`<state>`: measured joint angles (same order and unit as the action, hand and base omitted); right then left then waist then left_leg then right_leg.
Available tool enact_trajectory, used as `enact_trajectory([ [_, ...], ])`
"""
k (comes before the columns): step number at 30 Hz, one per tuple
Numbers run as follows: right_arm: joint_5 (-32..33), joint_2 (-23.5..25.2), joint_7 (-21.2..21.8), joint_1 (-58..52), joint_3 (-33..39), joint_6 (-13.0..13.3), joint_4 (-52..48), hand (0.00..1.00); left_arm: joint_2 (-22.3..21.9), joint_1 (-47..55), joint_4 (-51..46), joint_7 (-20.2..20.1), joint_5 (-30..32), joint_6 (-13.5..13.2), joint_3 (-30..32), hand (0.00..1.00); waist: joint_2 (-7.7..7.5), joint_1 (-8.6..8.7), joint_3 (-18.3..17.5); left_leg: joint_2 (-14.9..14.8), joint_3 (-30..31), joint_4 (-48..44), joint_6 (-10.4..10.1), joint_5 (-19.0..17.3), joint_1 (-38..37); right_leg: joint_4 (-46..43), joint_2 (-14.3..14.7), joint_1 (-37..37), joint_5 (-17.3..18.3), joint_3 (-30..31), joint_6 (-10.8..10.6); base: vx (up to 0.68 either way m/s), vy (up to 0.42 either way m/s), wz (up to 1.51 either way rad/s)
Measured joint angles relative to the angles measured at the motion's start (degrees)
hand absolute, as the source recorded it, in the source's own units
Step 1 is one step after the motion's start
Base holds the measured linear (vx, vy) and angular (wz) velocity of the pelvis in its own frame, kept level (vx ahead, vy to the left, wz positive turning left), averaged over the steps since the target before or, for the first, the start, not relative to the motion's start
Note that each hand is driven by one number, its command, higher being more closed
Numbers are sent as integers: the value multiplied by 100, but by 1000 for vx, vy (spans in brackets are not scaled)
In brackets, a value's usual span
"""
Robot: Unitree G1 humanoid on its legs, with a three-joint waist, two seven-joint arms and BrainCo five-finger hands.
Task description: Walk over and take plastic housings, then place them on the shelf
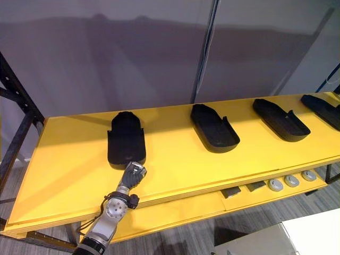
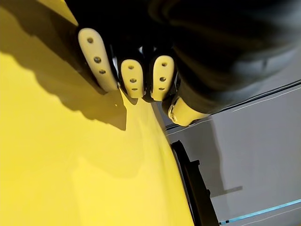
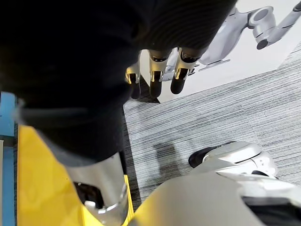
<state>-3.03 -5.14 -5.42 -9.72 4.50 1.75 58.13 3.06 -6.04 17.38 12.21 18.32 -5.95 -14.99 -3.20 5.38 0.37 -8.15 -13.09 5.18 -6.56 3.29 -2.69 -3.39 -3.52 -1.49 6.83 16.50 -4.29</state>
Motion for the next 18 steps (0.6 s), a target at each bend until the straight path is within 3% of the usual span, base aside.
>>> enact_trajectory([
  [11, -30, 56, 1, 53, 102, -9, 62, 0, 12, 119, -429, 11, -24, 130, 23, 100, -53, 16, 58, 2, 5, -14, -4, -4, -1, 4, -10, -15, -2, -12, 1, -6, 21, 0],
  [16, -28, 48, 1, 42, 101, -4, 115, 0, 67, 600, -2264, -4, -157, 186, 60, 100, -52, -20, 66, 9, 86, -19, 8, 8, 9, -18, -22, -88, -9, -69, -10, 10, 23, 8],
  [18, -28, 44, 2, 23, 100, 3, 124, 0, 108, 652, -3103, 1, -318, 4, 192, 100, -45, -69, 66, 6, 136, -20, 12, 11, -75, -33, -21, -196, -14, -123, -18, -16, 27, 16],
])
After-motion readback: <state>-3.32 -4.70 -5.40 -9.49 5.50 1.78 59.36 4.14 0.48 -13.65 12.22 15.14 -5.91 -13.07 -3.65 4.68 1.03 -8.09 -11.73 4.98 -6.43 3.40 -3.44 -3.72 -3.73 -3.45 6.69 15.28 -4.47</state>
